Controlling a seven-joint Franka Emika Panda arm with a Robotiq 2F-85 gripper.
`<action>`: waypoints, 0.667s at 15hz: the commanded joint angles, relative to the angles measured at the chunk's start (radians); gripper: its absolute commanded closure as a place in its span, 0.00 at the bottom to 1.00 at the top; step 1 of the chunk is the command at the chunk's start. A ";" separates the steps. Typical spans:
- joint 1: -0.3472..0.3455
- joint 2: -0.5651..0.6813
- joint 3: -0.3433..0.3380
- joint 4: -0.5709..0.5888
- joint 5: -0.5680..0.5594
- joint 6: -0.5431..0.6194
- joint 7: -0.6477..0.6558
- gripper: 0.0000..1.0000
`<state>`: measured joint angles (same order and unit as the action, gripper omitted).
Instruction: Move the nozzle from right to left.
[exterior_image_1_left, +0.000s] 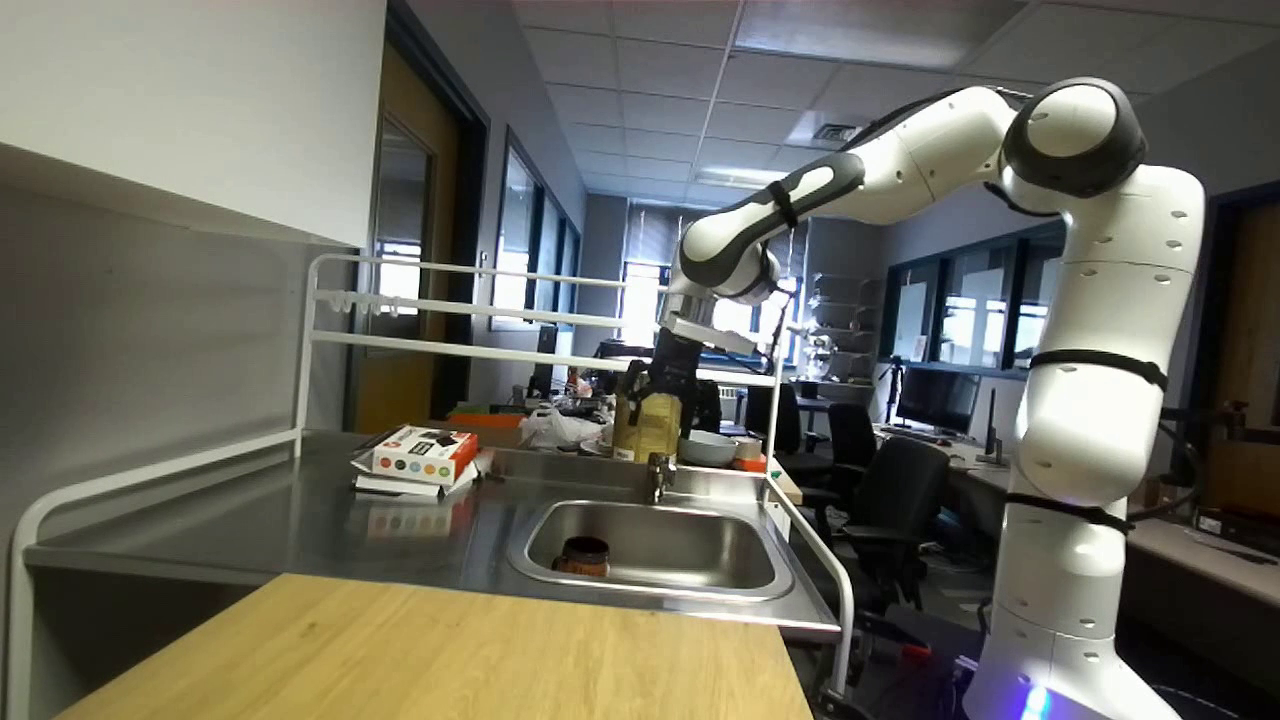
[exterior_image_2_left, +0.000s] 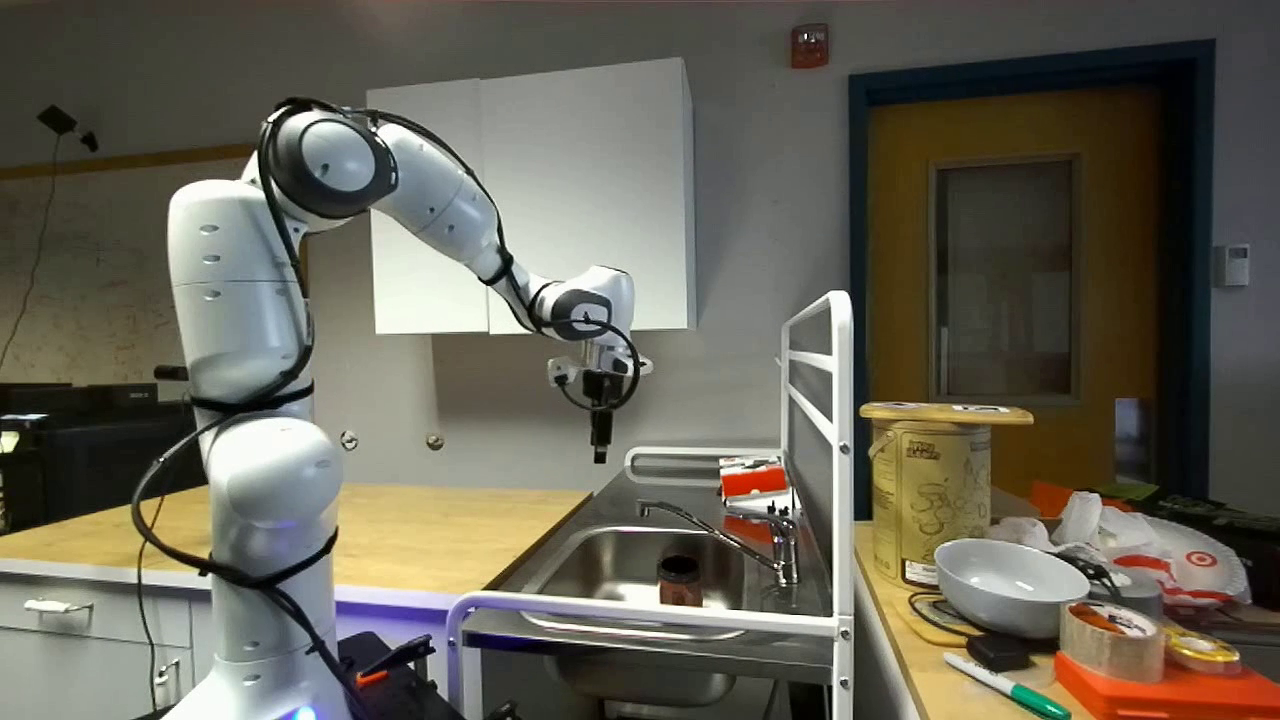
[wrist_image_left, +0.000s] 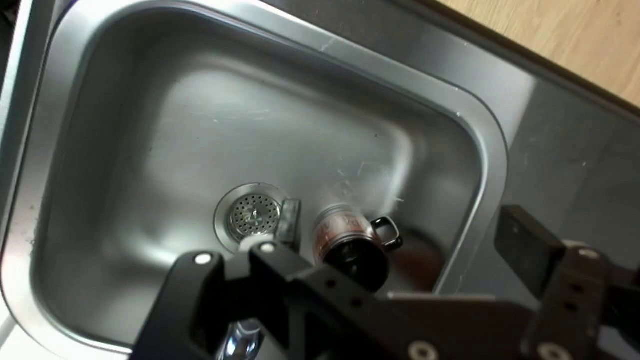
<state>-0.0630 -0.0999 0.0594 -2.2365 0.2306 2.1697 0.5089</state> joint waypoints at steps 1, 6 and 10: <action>-0.005 0.099 -0.042 0.105 -0.029 -0.012 0.068 0.00; -0.016 0.201 -0.106 0.184 -0.011 -0.021 0.070 0.00; -0.026 0.295 -0.144 0.242 0.004 -0.026 0.062 0.00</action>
<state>-0.0856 0.1161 -0.0628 -2.0717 0.2257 2.1726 0.5512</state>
